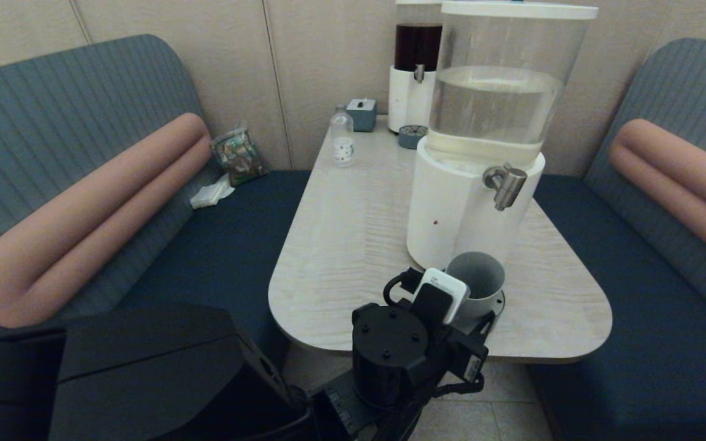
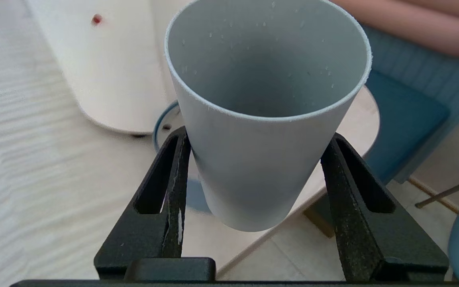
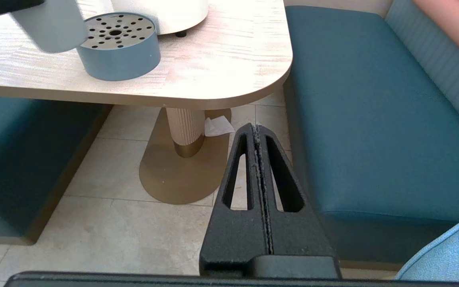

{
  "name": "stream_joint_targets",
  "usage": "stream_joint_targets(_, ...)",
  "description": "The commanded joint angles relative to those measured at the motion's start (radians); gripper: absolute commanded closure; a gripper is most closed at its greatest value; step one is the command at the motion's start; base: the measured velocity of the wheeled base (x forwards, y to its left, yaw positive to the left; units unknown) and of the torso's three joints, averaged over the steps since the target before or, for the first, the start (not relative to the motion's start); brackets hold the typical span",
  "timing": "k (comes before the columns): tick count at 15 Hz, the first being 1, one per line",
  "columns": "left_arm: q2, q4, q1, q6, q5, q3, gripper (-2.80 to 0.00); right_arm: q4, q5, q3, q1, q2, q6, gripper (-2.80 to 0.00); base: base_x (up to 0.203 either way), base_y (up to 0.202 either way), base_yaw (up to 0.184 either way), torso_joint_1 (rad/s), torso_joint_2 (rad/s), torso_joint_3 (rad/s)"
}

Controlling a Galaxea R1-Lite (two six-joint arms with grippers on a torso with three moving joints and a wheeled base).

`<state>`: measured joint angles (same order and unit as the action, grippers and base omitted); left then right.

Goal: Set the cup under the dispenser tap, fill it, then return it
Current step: Place it under the water dispenser

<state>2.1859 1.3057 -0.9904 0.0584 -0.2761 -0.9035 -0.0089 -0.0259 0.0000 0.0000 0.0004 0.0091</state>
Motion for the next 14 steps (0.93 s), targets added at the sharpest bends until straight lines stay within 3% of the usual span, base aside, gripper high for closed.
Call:
stream_joint_targets(1, 0.006, -0.007, 0.001, 0.001, -0.002, -0.037, 0.0, 0.0, 0.0, 0.0, 0.0, 0.001, 0.0, 0.0, 0.0, 0.0, 0.0, 0.0, 0.0, 0.0)
stream_joint_targets(14, 0.117, -0.113, 0.045, 0.027, -0.003, -0.248, 0.0, 0.0, 0.0, 0.0, 0.002, 0.003, 0.0, 0.0, 0.0, 0.0, 0.0, 0.0, 0.0, 0.0)
